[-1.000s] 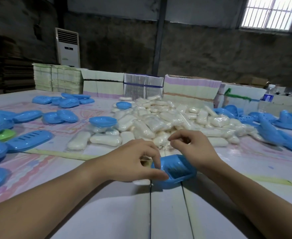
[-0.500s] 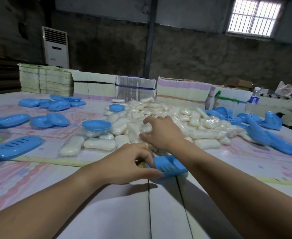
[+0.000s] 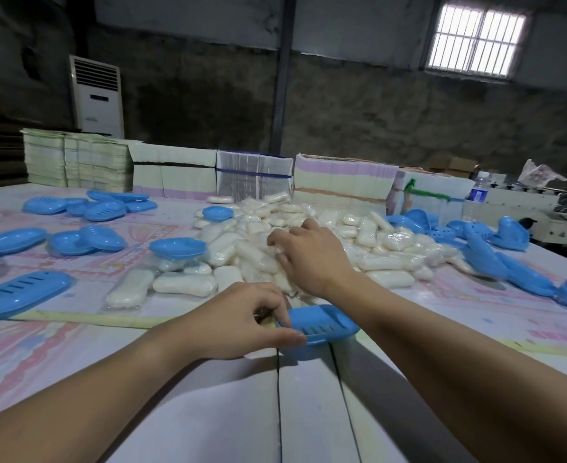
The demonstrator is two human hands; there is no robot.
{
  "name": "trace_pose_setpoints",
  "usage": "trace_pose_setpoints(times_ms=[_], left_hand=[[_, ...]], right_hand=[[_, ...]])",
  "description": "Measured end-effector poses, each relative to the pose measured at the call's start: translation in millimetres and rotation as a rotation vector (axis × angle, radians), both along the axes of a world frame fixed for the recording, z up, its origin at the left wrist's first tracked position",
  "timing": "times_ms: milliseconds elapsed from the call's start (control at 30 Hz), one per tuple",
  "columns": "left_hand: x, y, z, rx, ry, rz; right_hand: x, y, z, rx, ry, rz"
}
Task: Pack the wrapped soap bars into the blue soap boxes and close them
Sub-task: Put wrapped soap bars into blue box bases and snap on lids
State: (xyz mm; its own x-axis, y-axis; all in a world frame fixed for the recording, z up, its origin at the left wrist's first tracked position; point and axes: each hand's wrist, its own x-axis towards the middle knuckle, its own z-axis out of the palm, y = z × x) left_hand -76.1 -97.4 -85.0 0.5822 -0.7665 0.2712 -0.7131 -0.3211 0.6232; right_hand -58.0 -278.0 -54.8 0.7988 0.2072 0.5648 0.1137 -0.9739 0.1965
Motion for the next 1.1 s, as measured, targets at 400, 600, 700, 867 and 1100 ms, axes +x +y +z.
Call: trace_pose_setpoints(times_ms=[400, 600, 700, 867, 1100], left_hand=[[6, -2, -10, -0.055, 0.034, 0.214], [8, -4, -11, -0.074, 0.017, 0.182], [6, -4, -12, -0.093, 0.031, 0.172], [6, -5, -13, -0.111, 0.024, 0.186], [3, -4, -10, -0.061, 0.057, 0.218]], right_hand=[[-69, -43, 0, 1.417, 0.061, 0.145], [-76, -29, -27, 1.279, 0.212, 0.171], [-75, -20, -33, 1.187, 0.200, 0.155], [-77, -22, -35, 0.880, 0.104, 0.108], [-86, -45, -17, 0.788, 0.324, 0.088]])
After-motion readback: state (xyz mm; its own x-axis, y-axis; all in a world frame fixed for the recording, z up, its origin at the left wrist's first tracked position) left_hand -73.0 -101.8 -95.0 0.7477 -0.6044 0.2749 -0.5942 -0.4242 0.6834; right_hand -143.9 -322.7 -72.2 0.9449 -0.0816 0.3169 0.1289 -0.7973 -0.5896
